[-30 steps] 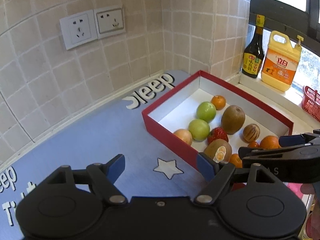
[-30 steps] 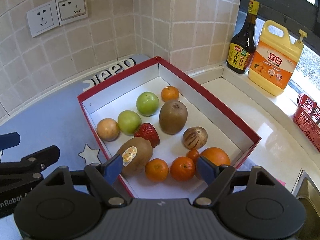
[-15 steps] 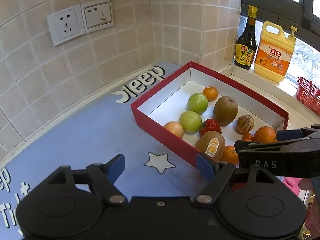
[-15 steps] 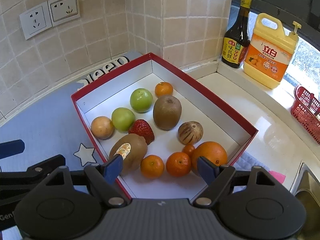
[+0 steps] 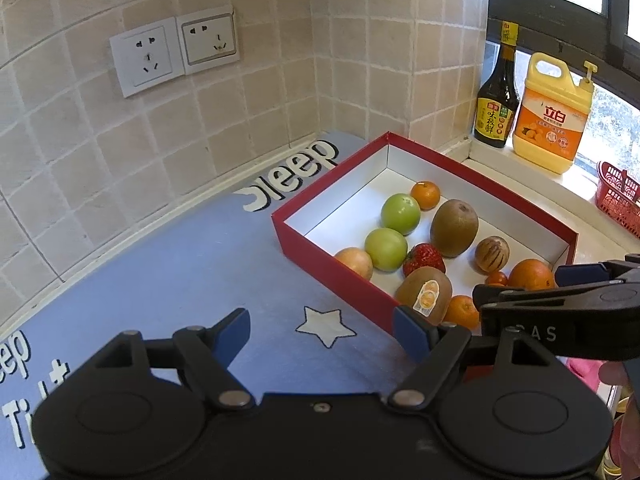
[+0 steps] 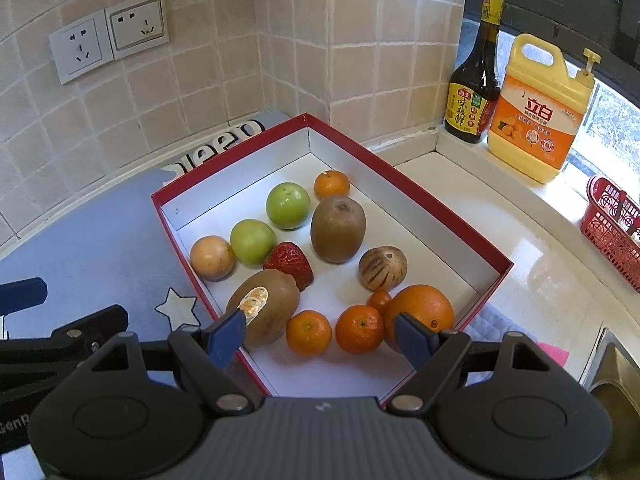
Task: Organize fruits
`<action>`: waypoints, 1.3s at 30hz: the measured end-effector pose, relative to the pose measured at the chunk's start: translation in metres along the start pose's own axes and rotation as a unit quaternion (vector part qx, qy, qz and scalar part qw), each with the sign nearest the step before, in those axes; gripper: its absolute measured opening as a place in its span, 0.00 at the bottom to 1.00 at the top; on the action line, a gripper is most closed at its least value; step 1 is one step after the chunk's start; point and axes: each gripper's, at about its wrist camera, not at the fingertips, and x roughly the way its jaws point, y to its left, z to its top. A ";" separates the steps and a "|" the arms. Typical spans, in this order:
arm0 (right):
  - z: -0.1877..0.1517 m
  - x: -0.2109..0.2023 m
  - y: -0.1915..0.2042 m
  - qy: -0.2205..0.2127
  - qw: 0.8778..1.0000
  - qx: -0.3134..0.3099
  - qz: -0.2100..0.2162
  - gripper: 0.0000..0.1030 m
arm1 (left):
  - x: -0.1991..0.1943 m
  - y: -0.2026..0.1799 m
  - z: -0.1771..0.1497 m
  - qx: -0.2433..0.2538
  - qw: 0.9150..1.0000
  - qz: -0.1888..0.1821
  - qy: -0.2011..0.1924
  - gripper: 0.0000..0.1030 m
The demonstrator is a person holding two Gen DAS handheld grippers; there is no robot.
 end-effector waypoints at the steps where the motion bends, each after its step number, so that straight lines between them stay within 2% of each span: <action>1: 0.000 0.000 0.000 0.000 1.000 0.000 0.000 0.80 | 0.000 0.000 0.000 0.000 1.000 0.000 0.000 0.91; 6: -0.001 -0.001 0.000 0.001 1.000 -0.001 0.001 0.80 | -0.002 0.002 -0.001 -0.005 1.000 -0.002 0.002 0.91; 17: -0.004 0.002 0.005 0.006 1.000 -0.014 0.004 0.80 | 0.002 -0.003 -0.005 0.006 1.000 0.022 0.002 0.91; 20: -0.004 0.002 0.004 0.006 1.000 -0.013 0.004 0.80 | 0.001 -0.004 -0.005 0.005 0.999 0.040 -0.015 0.89; 23: -0.004 0.003 0.002 0.006 1.000 -0.013 0.001 0.80 | -0.002 0.000 -0.003 -0.001 0.998 0.047 -0.032 0.83; 25: -0.004 0.002 0.000 0.004 1.000 -0.013 -0.002 0.80 | -0.001 0.002 -0.001 -0.004 0.999 0.039 -0.028 0.84; 26: -0.004 0.002 0.000 0.003 1.000 -0.013 -0.003 0.80 | 0.001 0.004 0.001 -0.011 0.999 0.031 -0.023 0.88; 29: -0.003 0.002 -0.003 0.001 1.000 -0.012 -0.007 0.80 | 0.006 0.009 0.003 -0.038 0.999 0.000 -0.001 0.90; 35: -0.003 0.001 -0.005 -0.001 1.000 -0.010 -0.013 0.80 | 0.012 0.006 0.002 -0.041 0.999 -0.006 0.019 0.96; 39: -0.002 0.000 -0.004 -0.002 1.000 -0.010 -0.012 0.80 | 0.014 0.007 0.002 -0.047 0.999 -0.006 0.027 0.97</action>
